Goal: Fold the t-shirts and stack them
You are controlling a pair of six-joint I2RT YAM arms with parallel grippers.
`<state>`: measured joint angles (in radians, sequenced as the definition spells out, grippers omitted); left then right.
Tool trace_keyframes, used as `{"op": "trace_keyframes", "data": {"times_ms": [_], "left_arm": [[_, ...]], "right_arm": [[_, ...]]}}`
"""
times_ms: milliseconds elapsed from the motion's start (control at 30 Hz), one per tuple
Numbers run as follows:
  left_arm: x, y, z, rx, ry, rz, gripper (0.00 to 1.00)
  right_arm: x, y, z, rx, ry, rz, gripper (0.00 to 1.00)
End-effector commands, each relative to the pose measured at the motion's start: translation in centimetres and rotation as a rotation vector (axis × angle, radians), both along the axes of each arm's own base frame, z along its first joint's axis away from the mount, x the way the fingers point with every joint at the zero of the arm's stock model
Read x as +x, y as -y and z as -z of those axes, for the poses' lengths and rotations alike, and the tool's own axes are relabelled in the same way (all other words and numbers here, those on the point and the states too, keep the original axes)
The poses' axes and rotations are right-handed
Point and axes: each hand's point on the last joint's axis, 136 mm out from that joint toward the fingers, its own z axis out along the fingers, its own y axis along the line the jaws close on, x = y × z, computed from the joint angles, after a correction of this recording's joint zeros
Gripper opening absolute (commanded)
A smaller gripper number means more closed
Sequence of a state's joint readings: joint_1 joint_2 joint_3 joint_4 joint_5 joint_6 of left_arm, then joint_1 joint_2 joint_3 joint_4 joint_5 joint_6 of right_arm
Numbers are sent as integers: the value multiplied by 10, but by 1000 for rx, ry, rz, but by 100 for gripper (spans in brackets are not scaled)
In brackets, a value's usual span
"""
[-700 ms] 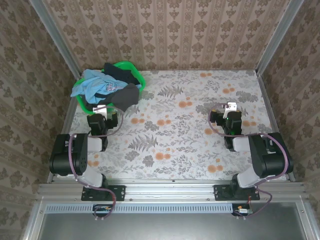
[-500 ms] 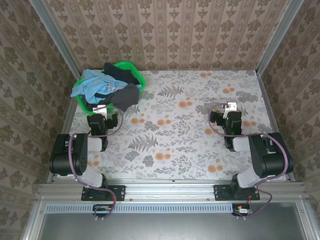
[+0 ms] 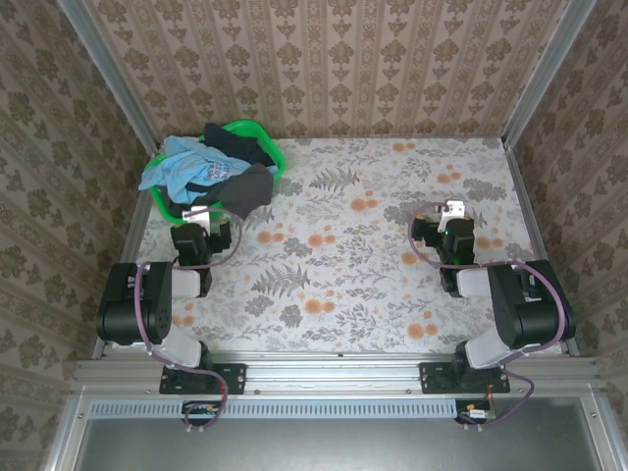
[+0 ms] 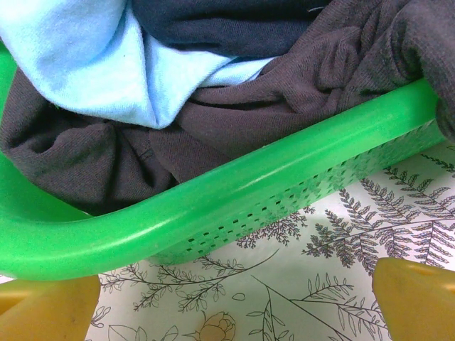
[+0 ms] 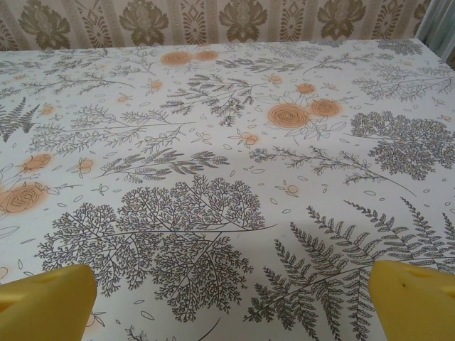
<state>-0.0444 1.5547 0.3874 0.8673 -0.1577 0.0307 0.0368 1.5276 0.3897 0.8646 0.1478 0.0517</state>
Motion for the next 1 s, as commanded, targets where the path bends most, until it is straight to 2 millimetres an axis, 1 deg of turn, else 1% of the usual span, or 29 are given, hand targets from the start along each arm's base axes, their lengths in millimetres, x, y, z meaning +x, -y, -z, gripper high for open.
{"op": "trace_keyframes", "data": {"times_ms": [0, 100, 200, 300, 367, 433, 467, 533, 567, 600, 633, 667, 700, 733, 767, 800, 833, 867, 900, 967], "left_arm": [[3, -1, -12, 5, 45, -6, 100], [3, -1, -13, 6, 49, -5, 100], [3, 8, -13, 14, 45, 40, 100], [4, 8, -13, 13, 44, 44, 100], [2, 9, -22, 42, 57, 30, 100], [-3, 16, -48, 120, 78, -2, 100], [-6, 24, -64, 170, 63, 0, 100], [-14, 48, -92, 219, -10, 86, 100], [-26, 55, -96, 199, -90, 130, 100], [-35, 54, -107, 130, -129, 112, 100], [-40, 47, -119, 66, -135, 56, 100], [-48, 36, -128, 7, -143, -25, 100], [-56, 26, -134, -16, -152, -87, 100], [-60, 25, -138, -7, -162, -73, 100], [-62, 26, -139, 7, -161, -45, 100], [-63, 29, -138, 15, -160, -13, 100], [-61, 34, -137, 27, -164, 40, 100], [-59, 41, -132, 42, -186, 119, 100], [-57, 40, -129, 64, -212, 139, 100], [-51, 35, -117, 89, -277, 148, 100]], "right_arm": [[4, -2, -4, -4, 12, -19, 100], [4, -2, -4, -4, 13, -19, 100], [4, -2, -4, -3, 13, -19, 100], [4, -2, -5, -4, 14, -18, 100], [4, -2, -4, -4, 14, -18, 100], [4, -2, -4, -4, 11, -18, 100], [4, -1, -6, -6, 22, -15, 100], [1, 0, -22, -32, 18, 16, 100], [0, -1, -40, -35, -3, 20, 100], [-1, 1, -58, -29, -28, 28, 100], [0, 2, -74, -27, -31, 39, 100], [-1, 4, -90, -8, -30, 55, 100], [-4, 4, -104, 21, -25, 68, 100], [-7, 3, -114, 56, -17, 76, 100], [-12, 6, -119, 120, -13, 111, 100], [-22, 13, -119, 206, -18, 195, 100], [-35, 25, -114, 297, -29, 313, 100], [-51, 37, -104, 393, -51, 442, 100], [-56, 35, -99, 442, -61, 437, 100], [-49, 7, -98, 454, -64, 237, 100]]}}
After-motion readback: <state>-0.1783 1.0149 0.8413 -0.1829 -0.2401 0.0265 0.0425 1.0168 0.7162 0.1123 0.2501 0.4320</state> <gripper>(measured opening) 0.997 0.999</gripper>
